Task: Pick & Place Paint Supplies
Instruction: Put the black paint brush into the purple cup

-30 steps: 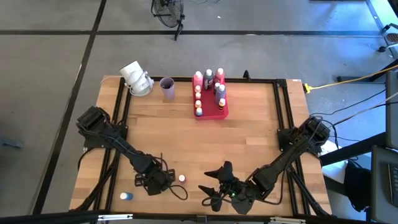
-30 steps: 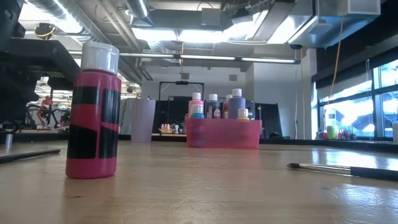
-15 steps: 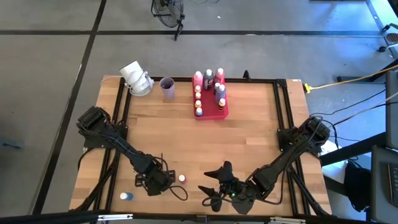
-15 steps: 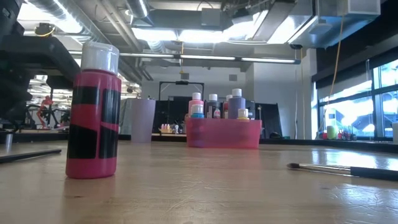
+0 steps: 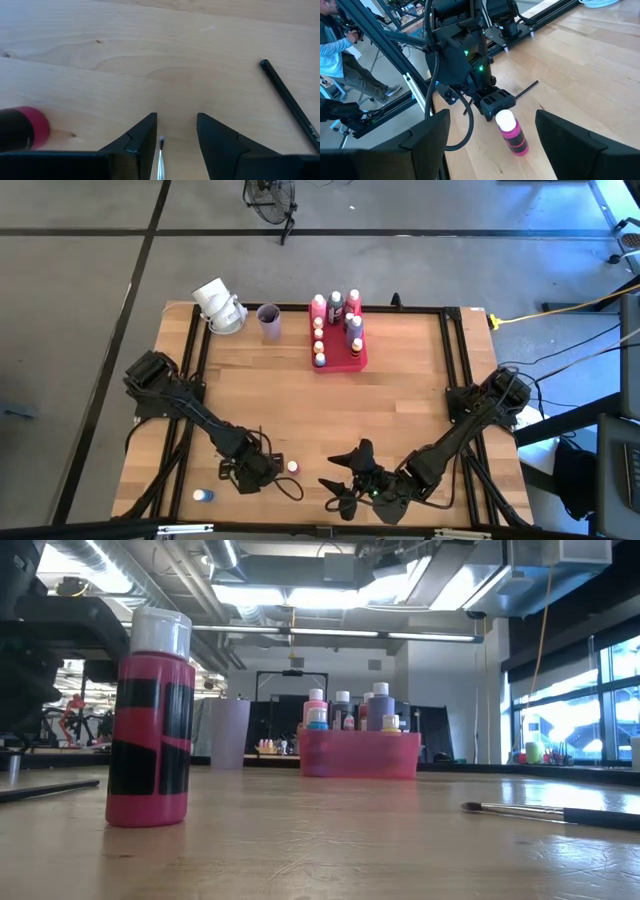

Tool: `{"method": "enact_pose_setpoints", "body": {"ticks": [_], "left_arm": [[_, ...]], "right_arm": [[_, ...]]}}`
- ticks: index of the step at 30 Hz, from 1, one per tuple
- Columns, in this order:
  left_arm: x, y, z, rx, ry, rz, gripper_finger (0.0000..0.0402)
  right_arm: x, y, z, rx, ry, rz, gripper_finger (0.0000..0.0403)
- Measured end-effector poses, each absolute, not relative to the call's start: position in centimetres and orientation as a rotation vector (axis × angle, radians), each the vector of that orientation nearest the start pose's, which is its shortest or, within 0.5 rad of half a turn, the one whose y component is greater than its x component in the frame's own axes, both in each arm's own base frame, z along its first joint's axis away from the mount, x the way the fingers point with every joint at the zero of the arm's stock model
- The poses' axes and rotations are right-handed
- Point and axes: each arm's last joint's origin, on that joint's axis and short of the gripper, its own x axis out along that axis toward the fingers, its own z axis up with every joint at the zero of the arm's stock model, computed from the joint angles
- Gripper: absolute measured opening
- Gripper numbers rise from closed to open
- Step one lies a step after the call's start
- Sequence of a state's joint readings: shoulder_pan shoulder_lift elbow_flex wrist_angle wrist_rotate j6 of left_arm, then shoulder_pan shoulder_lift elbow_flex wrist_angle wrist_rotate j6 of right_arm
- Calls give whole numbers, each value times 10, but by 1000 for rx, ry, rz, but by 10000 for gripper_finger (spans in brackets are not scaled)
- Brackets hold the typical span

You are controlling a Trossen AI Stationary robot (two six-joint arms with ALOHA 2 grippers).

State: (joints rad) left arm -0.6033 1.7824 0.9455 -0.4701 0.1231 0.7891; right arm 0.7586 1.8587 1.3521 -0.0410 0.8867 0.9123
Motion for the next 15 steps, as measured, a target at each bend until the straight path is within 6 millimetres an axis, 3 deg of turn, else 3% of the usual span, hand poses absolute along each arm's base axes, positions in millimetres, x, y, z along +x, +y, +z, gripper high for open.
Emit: {"method": "enact_pose_setpoints", "body": {"ticks": [15], "left_arm": [[259, -168, 126, 926, 1036, -1073, 134]], "right_arm": [[314, 267, 245, 503, 283, -273, 298]]}}
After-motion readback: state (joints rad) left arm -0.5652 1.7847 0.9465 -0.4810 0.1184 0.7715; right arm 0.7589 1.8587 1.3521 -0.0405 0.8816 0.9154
